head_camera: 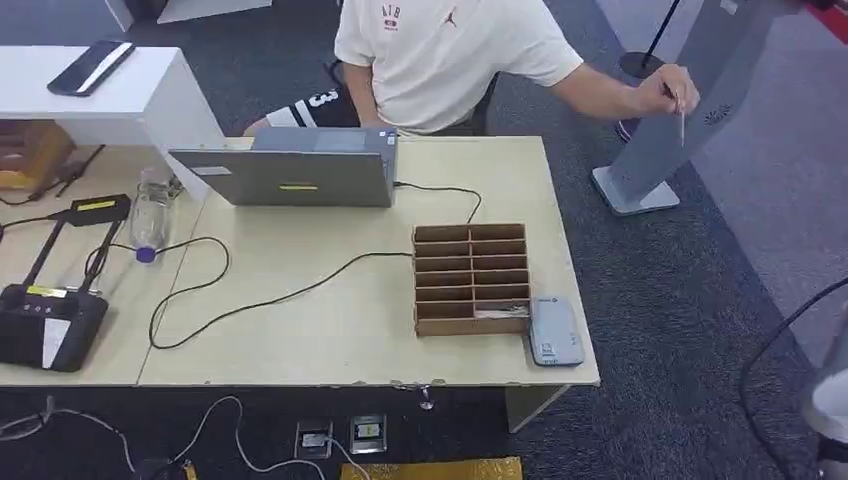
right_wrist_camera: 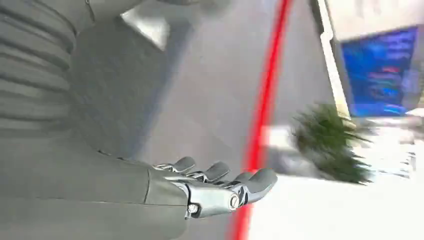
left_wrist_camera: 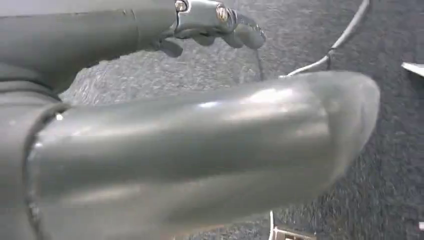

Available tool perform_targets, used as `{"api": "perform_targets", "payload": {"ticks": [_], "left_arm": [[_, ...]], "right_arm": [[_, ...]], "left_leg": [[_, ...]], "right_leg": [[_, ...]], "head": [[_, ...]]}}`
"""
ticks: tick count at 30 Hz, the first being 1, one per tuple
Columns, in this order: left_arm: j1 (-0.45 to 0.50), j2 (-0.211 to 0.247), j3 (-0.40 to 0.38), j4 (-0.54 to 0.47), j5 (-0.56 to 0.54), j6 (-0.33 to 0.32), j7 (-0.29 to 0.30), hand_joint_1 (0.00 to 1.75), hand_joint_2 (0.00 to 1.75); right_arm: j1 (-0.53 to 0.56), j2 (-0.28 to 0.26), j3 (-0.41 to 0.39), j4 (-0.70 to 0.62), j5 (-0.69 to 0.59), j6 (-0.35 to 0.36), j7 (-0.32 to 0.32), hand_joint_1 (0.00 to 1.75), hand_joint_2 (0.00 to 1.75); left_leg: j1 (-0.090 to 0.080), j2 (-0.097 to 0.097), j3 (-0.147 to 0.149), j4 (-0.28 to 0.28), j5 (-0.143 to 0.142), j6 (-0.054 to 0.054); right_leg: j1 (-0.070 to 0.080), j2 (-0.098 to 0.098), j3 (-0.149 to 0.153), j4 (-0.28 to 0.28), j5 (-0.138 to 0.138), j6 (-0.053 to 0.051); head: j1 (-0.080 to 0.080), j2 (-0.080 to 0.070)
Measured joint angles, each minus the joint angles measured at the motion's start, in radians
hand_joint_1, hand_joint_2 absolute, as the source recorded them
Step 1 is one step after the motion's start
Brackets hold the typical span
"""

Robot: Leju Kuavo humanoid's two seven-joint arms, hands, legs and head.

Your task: Pass the card to the sensor for recognition and then transmit it.

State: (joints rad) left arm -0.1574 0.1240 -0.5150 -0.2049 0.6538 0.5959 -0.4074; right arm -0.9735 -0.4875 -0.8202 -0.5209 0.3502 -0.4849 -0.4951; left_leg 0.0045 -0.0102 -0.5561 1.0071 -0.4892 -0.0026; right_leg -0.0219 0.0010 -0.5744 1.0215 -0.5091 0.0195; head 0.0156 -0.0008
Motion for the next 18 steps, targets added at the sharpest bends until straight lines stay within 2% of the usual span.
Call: {"api": "perform_targets", "payload": {"ticks": [1, 4, 8, 11, 14, 18], "left_arm": [[-0.005, 0.0, -0.005, 0.0, -0.009, 0.0, 0.0, 0.0, 0.0], [-0.035, -0.003, -0.018, 0.0, -0.031, 0.0, 0.0, 0.0, 0.0], [-0.059, -0.006, -0.04, 0.0, -0.046, -0.002, 0.009, 0.0, 0.0], [-0.059, -0.006, -0.046, 0.0, -0.045, -0.006, 0.011, 0.0, 0.0], [-0.058, -0.007, -0.056, 0.0, -0.038, -0.007, 0.011, 0.0, 0.0], [-0.05, -0.007, -0.058, 0.0, -0.024, -0.008, 0.011, 0.0, 0.0]], "right_arm": [[0.018, 0.001, 0.094, -0.05, 0.01, -0.015, 0.002, 0.0, 1.75], [0.067, 0.007, 0.296, -0.162, 0.083, -0.052, 0.004, 0.0, 1.75], [0.121, 0.02, 0.59, -0.299, 0.315, -0.076, 0.003, 0.0, 1.75], [0.142, 0.046, 0.752, -0.356, 0.464, -0.067, 0.003, 0.0, 1.75], [0.148, 0.074, 0.904, -0.397, 0.51, -0.062, -0.002, 0.0, 1.75], [0.143, 0.109, 1.056, -0.419, 0.53, -0.052, -0.016, 0.0, 1.75]], "left_leg": [[0.0, 0.006, 0.001, 0.0, -0.001, 0.0], [0.001, 0.013, 0.003, -0.001, -0.003, -0.002], [0.001, 0.01, 0.002, -0.001, -0.001, -0.003], [0.003, 0.006, 0.003, -0.001, 0.0, -0.002], [0.003, -0.001, 0.001, -0.001, 0.002, -0.002], [0.004, -0.004, 0.0, -0.001, 0.002, -0.002]], "right_leg": [[0.0, 0.005, -0.001, 0.0, 0.001, 0.0], [0.0, 0.013, 0.001, 0.0, 0.001, 0.0], [0.001, 0.01, 0.002, 0.0, 0.001, 0.0], [0.003, 0.005, 0.002, 0.0, 0.002, 0.0], [0.003, -0.001, 0.001, 0.0, 0.001, 0.0], [0.004, -0.003, 0.001, 0.0, 0.001, -0.001]], "head": [[-0.002, 0.0], [-0.001, 0.0], [-0.001, 0.0], [0.0, 0.0], [0.0, 0.0], [-0.001, 0.0]]}}
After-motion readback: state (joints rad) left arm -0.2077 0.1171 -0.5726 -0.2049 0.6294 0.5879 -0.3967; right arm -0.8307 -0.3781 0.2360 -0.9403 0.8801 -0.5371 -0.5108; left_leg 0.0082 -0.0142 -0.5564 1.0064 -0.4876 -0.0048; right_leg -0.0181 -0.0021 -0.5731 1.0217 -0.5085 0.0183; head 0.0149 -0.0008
